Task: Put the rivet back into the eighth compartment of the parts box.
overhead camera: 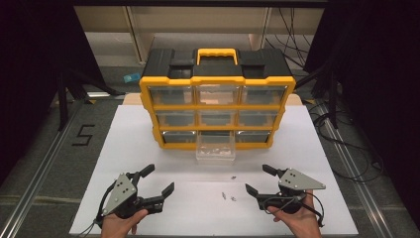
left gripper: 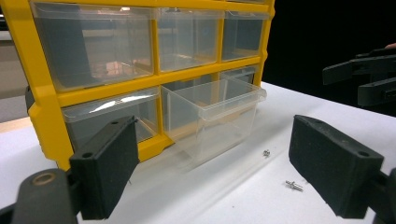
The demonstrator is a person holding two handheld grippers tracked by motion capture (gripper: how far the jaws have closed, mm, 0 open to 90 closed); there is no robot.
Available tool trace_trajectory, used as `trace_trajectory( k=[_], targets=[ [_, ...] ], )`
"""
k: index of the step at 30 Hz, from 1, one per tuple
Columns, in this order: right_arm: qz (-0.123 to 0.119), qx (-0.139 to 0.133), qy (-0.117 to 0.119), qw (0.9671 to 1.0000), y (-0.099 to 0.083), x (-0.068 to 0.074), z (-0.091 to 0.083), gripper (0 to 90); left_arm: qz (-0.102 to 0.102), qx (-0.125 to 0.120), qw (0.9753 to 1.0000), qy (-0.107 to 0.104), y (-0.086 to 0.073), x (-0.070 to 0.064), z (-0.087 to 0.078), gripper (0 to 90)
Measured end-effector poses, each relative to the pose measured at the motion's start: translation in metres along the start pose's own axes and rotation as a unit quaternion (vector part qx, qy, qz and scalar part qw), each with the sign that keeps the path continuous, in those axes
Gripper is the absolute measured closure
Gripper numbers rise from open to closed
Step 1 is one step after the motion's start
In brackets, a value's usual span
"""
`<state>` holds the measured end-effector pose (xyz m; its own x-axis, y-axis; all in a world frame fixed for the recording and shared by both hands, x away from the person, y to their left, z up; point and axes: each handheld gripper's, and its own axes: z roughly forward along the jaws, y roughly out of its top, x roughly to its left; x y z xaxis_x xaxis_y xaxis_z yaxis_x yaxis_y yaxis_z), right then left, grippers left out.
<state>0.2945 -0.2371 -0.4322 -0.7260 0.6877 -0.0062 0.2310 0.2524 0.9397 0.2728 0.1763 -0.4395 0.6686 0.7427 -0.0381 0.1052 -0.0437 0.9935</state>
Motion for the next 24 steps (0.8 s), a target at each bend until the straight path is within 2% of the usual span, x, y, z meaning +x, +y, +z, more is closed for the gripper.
trace_trajectory(
  k=[8, 10, 12, 14, 17, 21, 23, 24],
  targets=[
    [-0.002, 0.012, 0.004, 0.9999, 0.001, 0.0, 0.0, 17.5, 0.004, -0.004, 1.0, -0.003, 0.0, 0.0, 0.001, 15.9],
    [-0.001, 0.023, 0.006, 0.9997, 0.003, 0.0, 0.0, 17.5, 0.004, 0.001, 1.0, 0.0, 0.0, 0.0, 0.0, 15.9],
    [-0.008, 0.03, 0.013, 0.9994, 0.005, -0.001, 0.001, 17.6, 0.007, -0.004, 1.0, -0.004, 0.0, 0.001, 0.001, 15.9],
    [-0.021, 0.039, 0.015, 0.9989, 0.007, -0.002, 0.002, 17.8, 0.0, -0.005, 1.0, -0.002, 0.0, 0.0, 0.001, 15.9],
    [-0.022, 0.049, 0.02, 0.9984, 0.009, -0.003, 0.004, 18.2, 0.004, -0.003, 1.0, -0.002, 0.0, 0.001, 0.001, 15.9],
    [-0.036, 0.072, 0.029, 0.9963, 0.013, -0.003, 0.006, 19.6, 0.002, 0.003, 1.0, 0.001, 0.0, -0.001, 0.0, 15.9],
    [-0.05, 0.093, 0.037, 0.9937, 0.016, -0.003, 0.009, 20.9, 0.001, 0.003, 1.0, 0.001, 0.0, -0.001, 0.0, 15.9],
    [-0.06, 0.111, 0.046, 0.9909, 0.018, -0.003, 0.012, 21.8, 0.002, 0.002, 1.0, 0.001, 0.0, 0.0, 0.0, 15.9]
  ],
)
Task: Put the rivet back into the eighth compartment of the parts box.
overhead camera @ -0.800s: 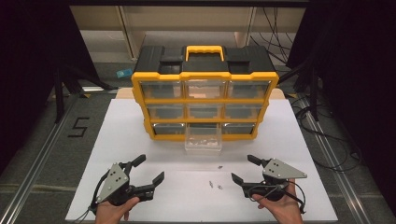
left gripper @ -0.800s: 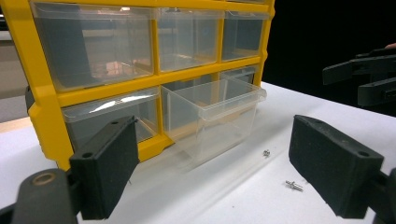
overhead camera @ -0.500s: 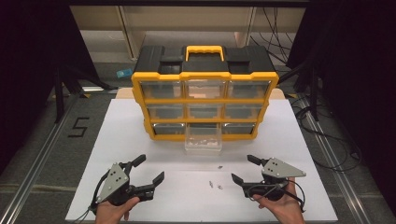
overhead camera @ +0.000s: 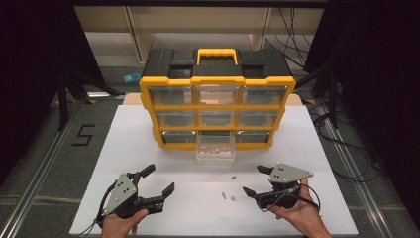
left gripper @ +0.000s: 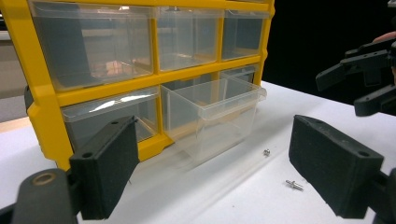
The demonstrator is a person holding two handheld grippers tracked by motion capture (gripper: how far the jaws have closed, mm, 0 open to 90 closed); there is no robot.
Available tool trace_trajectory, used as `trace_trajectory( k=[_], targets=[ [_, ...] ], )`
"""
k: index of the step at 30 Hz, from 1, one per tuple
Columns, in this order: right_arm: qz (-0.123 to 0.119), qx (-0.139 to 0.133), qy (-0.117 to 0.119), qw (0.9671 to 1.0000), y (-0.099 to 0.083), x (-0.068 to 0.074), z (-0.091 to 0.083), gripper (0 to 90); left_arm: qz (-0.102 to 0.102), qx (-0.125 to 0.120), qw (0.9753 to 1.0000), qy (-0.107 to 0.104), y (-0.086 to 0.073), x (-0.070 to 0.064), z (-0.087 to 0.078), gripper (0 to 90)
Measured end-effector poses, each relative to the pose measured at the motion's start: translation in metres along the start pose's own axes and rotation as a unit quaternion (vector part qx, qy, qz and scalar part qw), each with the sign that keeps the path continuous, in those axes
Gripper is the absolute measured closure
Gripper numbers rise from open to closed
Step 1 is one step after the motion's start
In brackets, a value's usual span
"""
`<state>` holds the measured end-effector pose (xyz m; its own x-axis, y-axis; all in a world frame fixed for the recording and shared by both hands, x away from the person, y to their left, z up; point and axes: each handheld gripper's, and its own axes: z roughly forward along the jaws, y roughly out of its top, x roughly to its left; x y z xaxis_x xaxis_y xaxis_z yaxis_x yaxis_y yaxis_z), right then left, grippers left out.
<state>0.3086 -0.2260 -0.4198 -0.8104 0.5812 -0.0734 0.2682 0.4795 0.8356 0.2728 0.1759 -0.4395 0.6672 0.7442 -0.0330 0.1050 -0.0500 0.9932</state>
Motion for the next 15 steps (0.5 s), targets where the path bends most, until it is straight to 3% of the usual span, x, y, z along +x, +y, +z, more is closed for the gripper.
trace_trajectory(
  k=[7, 10, 13, 14, 15],
  targets=[
    [-0.03, 0.064, 0.026, 0.9972, 0.009, 0.002, 0.015, 25.7, 0.001, 0.001, 1.0, 0.0, 0.0, 0.0, 0.0, 15.9],
    [-0.053, 0.122, 0.039, 0.9903, 0.012, 0.007, 0.032, 29.1, 0.003, -0.007, 1.0, -0.005, 0.0, 0.001, 0.001, 15.9],
    [-0.061, 0.148, 0.044, 0.9861, 0.014, 0.011, 0.04, 30.0, -0.002, 0.001, 1.0, 0.001, 0.0, 0.0, -0.001, 15.9],
    [-0.061, 0.148, 0.044, 0.9861, 0.014, 0.011, 0.04, 30.0, -0.002, 0.001, 1.0, 0.001, 0.0, 0.0, -0.001, 15.9],
    [-0.068, 0.161, 0.049, 0.9834, 0.015, 0.013, 0.045, 32.8, -0.001, 0.0, 1.0, 0.001, 0.0, 0.0, -0.001, 15.9]
  ],
)
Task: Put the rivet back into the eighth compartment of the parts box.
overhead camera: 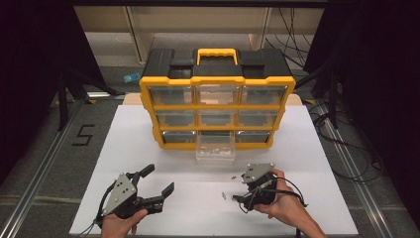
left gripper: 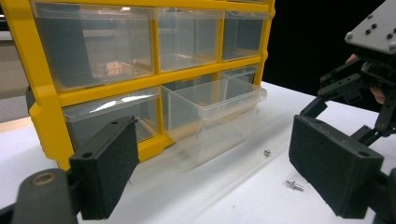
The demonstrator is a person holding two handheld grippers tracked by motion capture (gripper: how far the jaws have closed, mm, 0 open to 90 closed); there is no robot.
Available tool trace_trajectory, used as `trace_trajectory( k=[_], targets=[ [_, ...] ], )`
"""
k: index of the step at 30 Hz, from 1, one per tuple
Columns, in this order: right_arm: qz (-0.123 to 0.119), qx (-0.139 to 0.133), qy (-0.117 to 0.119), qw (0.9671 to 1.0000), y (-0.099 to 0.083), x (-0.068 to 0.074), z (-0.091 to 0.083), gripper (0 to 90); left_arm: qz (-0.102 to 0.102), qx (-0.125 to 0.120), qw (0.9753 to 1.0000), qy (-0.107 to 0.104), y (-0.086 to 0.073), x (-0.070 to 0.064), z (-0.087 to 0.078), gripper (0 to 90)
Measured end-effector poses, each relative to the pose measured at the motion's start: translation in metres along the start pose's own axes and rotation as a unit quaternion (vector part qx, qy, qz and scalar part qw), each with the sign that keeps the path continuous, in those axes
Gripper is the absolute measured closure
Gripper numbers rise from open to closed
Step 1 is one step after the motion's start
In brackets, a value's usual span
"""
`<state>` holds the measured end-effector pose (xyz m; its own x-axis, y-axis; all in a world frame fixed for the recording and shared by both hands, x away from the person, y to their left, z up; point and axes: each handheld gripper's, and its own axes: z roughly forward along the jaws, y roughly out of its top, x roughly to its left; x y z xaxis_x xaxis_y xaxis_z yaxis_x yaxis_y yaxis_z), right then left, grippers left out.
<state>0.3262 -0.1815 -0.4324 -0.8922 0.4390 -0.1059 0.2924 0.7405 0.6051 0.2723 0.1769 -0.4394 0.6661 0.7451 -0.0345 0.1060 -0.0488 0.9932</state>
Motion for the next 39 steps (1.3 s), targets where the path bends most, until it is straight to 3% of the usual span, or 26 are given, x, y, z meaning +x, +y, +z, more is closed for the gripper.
trace_trajectory(
  k=[3, 4, 8, 12, 21, 24, 26, 28, 32, 33, 37, 39],
  targets=[
    [-0.007, 0.015, 0.013, 0.9998, 0.003, 0.0, 0.004, 35.0, 0.005, -0.006, 1.0, -0.006, 0.0, 0.001, 0.002, 15.9],
    [-0.011, 0.033, 0.021, 0.9992, 0.005, 0.001, 0.008, 38.2, 0.0, 0.001, 1.0, -0.001, 0.0, 0.0, 0.0, 15.9],
    [-0.03, 0.061, 0.049, 0.9964, 0.009, 0.002, 0.018, 44.1, 0.0, 0.001, 1.0, -0.001, 0.0, 0.0, 0.001, 15.9],
    [-0.024, 0.089, 0.056, 0.9941, 0.012, 0.004, 0.026, 49.0, 0.003, -0.006, 1.0, -0.005, 0.0, 0.001, 0.001, 15.9],
    [-0.02, 0.116, 0.065, 0.9909, 0.016, 0.003, 0.036, 61.1, -0.001, -0.001, 1.0, -0.001, 0.0, 0.0, 0.0, 15.9],
    [-0.019, 0.137, 0.07, 0.9878, 0.017, 0.002, 0.041, 67.6, -0.002, 0.001, 1.0, -0.001, 0.0, 0.0, 0.0, 15.9],
    [-0.02, 0.136, 0.069, 0.988, 0.016, 0.002, 0.043, 69.3, -0.002, 0.0, 1.0, -0.001, 0.0, 0.0, 0.0, 15.9],
    [-0.026, 0.154, 0.073, 0.985, 0.017, 0.002, 0.045, 73.6, 0.0, -0.001, 1.0, -0.003, 0.0, 0.0, 0.001, 15.9],
    [-0.039, 0.154, 0.07, 0.9848, 0.017, 0.003, 0.049, 81.7, 0.0, 0.002, 1.0, -0.001, 0.0, 0.0, 0.001, 16.0],
    [-0.038, 0.163, 0.069, 0.9835, 0.018, 0.003, 0.048, 82.0, 0.001, -0.002, 1.0, -0.004, 0.0, 0.0, 0.001, 16.0],
    [-0.032, 0.162, 0.073, 0.9836, 0.019, 0.002, 0.046, 82.1, -0.002, 0.001, 1.0, -0.001, 0.0, 0.0, 0.0, 16.0],
    [-0.033, 0.153, 0.071, 0.9851, 0.02, 0.0, 0.043, 82.1, -0.003, 0.0, 1.0, -0.001, 0.0, 0.0, 0.0, 16.0]
  ],
)
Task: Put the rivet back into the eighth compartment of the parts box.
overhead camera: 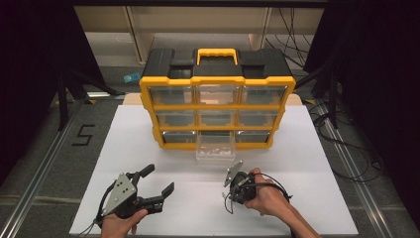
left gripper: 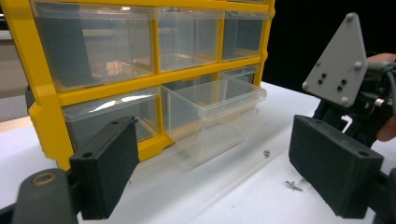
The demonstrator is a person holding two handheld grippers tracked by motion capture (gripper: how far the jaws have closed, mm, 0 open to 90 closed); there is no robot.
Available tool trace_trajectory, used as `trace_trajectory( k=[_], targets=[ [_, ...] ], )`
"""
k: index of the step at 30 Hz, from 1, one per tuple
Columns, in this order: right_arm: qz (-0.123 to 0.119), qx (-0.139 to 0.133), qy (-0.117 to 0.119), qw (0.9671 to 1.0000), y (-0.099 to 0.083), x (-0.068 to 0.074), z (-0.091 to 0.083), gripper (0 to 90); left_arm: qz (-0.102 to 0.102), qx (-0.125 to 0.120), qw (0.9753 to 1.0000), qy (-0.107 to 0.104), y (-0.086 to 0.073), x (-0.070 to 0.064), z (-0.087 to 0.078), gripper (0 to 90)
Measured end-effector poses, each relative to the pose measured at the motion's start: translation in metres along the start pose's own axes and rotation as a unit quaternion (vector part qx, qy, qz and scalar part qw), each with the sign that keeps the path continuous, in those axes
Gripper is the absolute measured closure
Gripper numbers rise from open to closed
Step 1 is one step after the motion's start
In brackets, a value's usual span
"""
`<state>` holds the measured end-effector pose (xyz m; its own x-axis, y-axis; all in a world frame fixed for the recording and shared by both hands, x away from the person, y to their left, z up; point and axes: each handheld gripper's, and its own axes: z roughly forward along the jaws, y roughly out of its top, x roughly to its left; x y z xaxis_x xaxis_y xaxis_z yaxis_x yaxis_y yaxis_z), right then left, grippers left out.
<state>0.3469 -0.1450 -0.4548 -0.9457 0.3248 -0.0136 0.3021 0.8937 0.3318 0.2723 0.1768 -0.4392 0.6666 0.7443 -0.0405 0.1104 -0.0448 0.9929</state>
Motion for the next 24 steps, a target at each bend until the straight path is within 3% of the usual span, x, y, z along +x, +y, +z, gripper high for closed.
trace_trajectory(
  k=[13, 16, 17, 24],
  targets=[
    [0.001, -0.055, -0.024, 0.9982, 0.004, -0.004, -0.028, 82.1, 0.005, -0.006, 1.0, -0.005, 0.0, 0.0, 0.001, 16.0],
    [-0.016, -0.082, -0.028, 0.9961, 0.008, -0.006, -0.036, 82.1, 0.003, -0.006, 1.0, -0.003, 0.0, 0.001, 0.002, 16.0],
    [-0.005, -0.079, -0.029, 0.9964, 0.008, -0.004, -0.038, 82.1, 0.0, -0.006, 1.0, -0.003, 0.0, 0.0, 0.002, 16.0],
    [-0.012, -0.112, -0.045, 0.9926, 0.019, -0.005, -0.052, 82.1, -0.002, 0.001, 1.0, 0.001, 0.0, 0.0, 0.0, 16.0]
  ],
)
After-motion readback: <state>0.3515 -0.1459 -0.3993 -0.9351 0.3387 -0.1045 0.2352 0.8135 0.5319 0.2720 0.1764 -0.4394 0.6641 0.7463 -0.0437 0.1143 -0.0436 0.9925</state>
